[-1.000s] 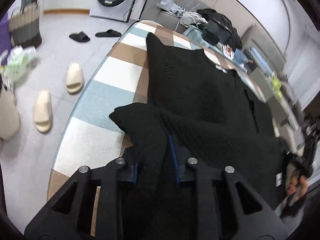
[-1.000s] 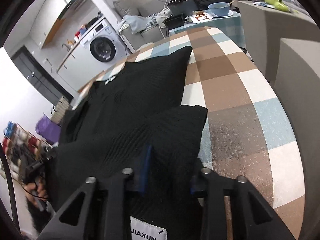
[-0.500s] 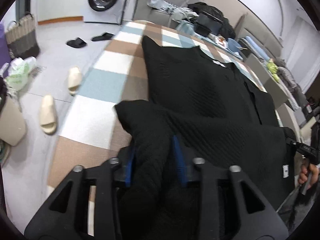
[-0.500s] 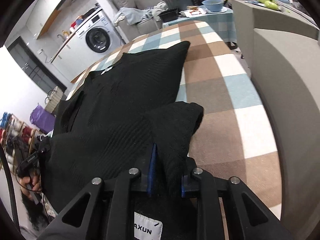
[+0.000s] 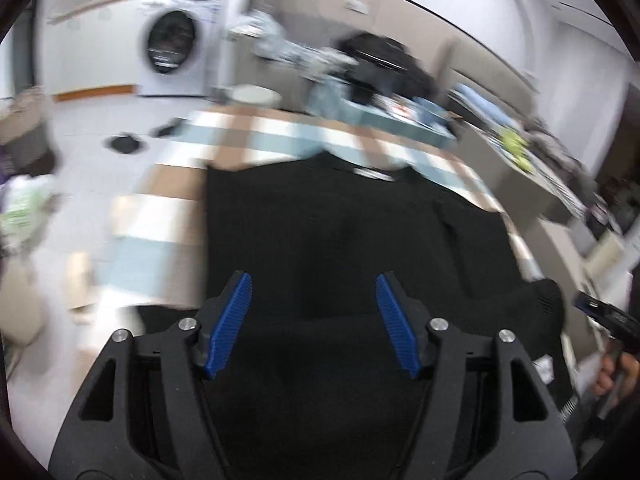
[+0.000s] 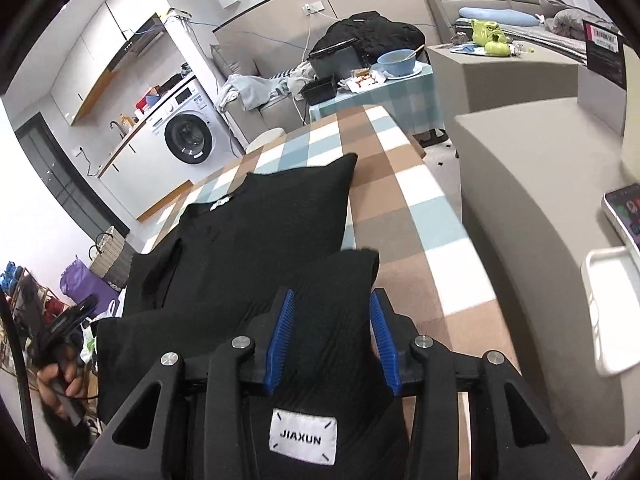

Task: Fold small clothes

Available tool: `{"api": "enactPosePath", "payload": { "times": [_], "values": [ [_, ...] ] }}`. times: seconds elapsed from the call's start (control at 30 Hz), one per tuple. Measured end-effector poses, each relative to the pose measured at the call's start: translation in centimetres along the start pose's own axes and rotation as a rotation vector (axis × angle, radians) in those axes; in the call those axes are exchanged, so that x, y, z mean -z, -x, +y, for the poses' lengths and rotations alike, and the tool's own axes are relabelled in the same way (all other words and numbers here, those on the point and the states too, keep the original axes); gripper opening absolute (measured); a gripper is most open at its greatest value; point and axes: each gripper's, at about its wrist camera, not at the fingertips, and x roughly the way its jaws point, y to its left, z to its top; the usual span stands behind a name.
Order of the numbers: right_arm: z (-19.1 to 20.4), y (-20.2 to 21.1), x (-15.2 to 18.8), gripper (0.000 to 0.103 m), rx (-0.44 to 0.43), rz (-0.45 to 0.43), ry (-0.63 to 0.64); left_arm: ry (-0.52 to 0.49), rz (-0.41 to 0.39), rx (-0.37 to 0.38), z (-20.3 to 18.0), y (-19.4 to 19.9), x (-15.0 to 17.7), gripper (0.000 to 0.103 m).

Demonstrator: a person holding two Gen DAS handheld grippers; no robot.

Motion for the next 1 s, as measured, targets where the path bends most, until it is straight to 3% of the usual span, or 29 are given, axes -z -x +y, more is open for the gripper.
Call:
{"api": "enactPosePath", "payload": {
  "times": [0.1,0.2,0.4,0.57,0.73,0.77,0.8,0.83,0.93,1.0],
  "values": [
    [-0.6,0.2,1.3,0.04,0.003,0.039,0.003,-0.026,0.062,0.023,-1.4,-1.4,0.2,0.054],
    [-1.5,0.7,2.7,0.044,-0.009,0.072,0.023,-0.015,0.033,0.01,-0.3,0.0,1.6,0.054],
    [-1.5,-1.2,4.0,0.047,-0.053,0.123,0.075,0.083,-0.011,-0.092,5.9,4.1,5.4,0.07],
    [-0.9,-2.8,4.2,0.046,-0.084,0.151,0.093,0.166,0.031,-0.185,10.4,6.4,8.4,0.071],
    [-0.3,-2.0,4.2,0.046,-0.113,0.129,0.118,0.206,0.095,-0.128,12.4,6.0,10.5,0.071],
    [-0.3,-1.9,4.2,0.046,-0.113,0.126,0.118,0.211,0.111,-0.114,12.5,5.8,10.8,0.069],
    [-0.3,-1.8,4.2,0.046,-0.111,0.126,0.117,0.213,0.116,-0.108,12.5,5.6,11.1,0.054],
    [-0.3,-1.7,4.2,0.046,-0.105,0.124,0.113,0.214,0.107,-0.1,12.4,5.5,11.2,0.032],
    [-0.7,-2.1,4.0,0.046,-0.095,0.12,0.099,0.207,0.05,-0.074,11.7,5.9,11.3,0.006],
    [-0.6,-2.3,4.0,0.041,-0.089,0.115,0.096,0.175,0.007,-0.077,10.8,6.5,11.0,0.005]
  ]
}}
